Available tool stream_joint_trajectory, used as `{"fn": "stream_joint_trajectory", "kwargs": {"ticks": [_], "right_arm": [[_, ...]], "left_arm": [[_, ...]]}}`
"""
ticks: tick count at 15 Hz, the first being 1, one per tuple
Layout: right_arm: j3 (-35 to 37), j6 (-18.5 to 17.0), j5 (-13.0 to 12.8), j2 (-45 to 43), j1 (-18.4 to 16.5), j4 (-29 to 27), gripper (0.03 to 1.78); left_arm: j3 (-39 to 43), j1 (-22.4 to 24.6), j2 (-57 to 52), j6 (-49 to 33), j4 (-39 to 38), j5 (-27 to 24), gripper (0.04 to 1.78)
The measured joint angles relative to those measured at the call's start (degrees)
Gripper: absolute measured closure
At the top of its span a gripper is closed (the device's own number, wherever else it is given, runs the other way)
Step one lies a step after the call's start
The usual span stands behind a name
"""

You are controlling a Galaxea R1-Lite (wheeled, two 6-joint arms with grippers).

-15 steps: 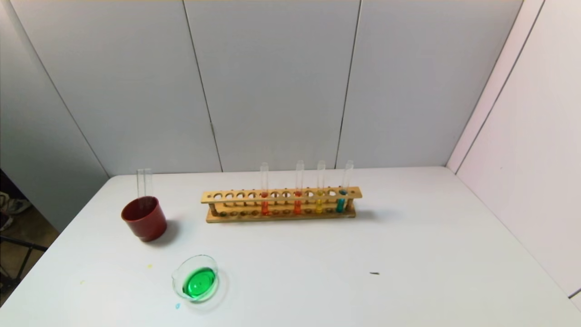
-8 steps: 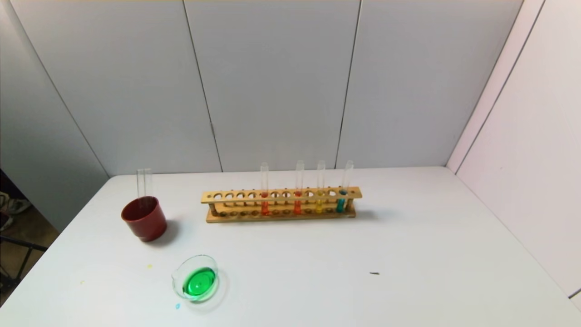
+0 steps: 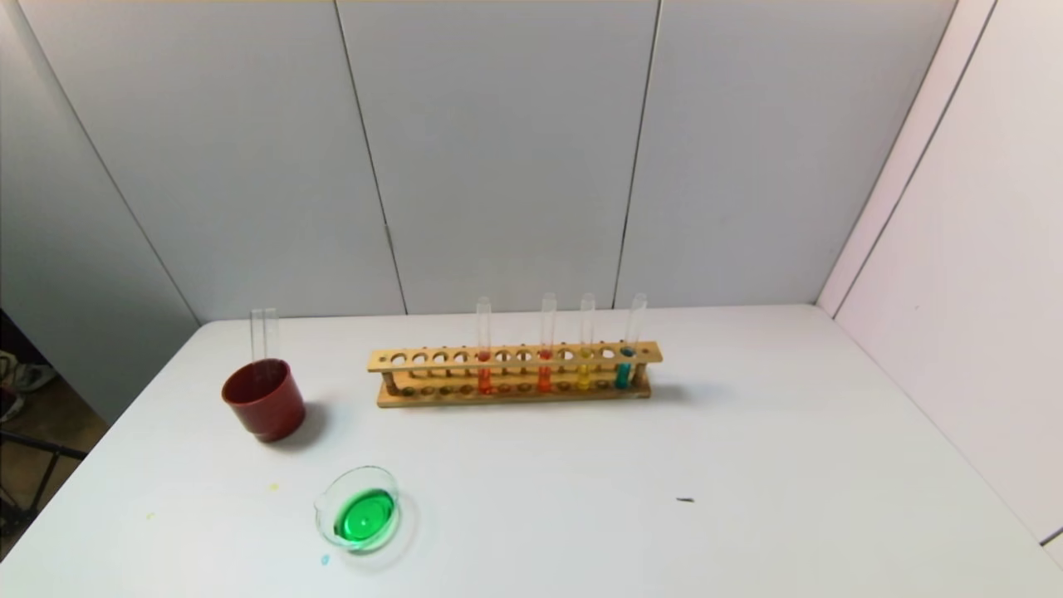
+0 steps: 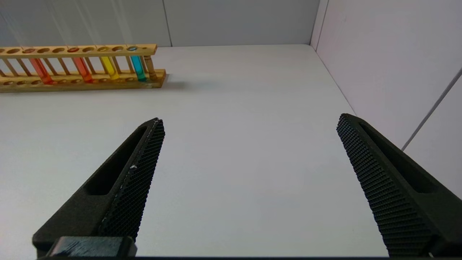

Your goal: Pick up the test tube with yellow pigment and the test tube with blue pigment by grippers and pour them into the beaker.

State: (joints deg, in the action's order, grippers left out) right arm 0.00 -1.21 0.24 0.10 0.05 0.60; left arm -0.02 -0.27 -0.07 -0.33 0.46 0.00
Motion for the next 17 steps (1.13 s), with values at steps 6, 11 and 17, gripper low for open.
{"fn": "stream_joint_trajectory", "kwargs": {"ticks": [6,11,17], "right_arm": [[0.00,-0.02,-0.02,0.00,0.02,0.00,0.07],[0.00,0.61,-0.06,0.00,0.02,-0.20,0.07],[0.00,0.16,0.06,0.00,0.02,-0.02,0.07]], "left_arm": [[0.02,0.00,0.00,-0.09,-0.09,0.00,0.08],[0.02,0.00,0.02,-0.09,-0.06,0.00,0.08],[0.02,0.00,0.00,-0.09,-0.06,0.00,0.08]]}}
